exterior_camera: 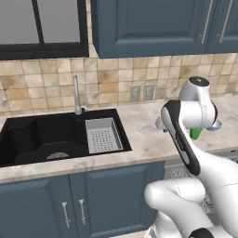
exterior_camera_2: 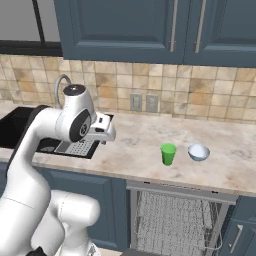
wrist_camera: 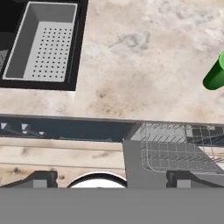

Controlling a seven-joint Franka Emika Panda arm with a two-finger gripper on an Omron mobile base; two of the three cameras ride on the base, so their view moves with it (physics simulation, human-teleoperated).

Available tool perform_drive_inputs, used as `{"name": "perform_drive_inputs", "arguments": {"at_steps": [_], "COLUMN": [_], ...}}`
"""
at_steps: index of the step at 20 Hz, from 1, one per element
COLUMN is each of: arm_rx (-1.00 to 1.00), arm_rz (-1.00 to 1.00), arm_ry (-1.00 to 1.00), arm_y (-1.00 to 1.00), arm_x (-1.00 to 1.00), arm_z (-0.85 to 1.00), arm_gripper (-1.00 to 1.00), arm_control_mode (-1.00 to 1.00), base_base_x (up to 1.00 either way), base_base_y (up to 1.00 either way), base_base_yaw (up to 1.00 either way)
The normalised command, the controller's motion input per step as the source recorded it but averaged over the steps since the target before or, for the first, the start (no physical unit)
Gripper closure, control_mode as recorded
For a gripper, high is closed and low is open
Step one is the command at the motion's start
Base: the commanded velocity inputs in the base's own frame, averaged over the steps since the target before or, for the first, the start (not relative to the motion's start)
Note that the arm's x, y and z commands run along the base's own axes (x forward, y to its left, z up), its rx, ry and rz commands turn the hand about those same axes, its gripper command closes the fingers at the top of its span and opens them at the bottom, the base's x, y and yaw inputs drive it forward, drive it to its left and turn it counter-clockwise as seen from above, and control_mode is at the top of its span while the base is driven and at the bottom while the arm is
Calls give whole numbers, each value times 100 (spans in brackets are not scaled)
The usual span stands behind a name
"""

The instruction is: Pick up the cup and bowl from the counter, place them in the dishwasher, and close the dishwasher door.

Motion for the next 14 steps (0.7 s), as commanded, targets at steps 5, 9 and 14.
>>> {"name": "perform_drive_inputs", "arguments": {"at_steps": [5,9,14], "arm_rx": [0,-4,-8], "arm_rz": [0,0,0], "arm_ry": [0,0,0], "arm_y": [-33,-30,-31], "arm_x": [0,3,11], "arm_z": [-13,-14,-18], "arm_gripper": [-100,-100,-100], "arm_control_mode": [-100,-100,-100], "base_base_x": [0,0,0], "base_base_y": [0,0,0], "base_base_yaw": [0,0,0]}}
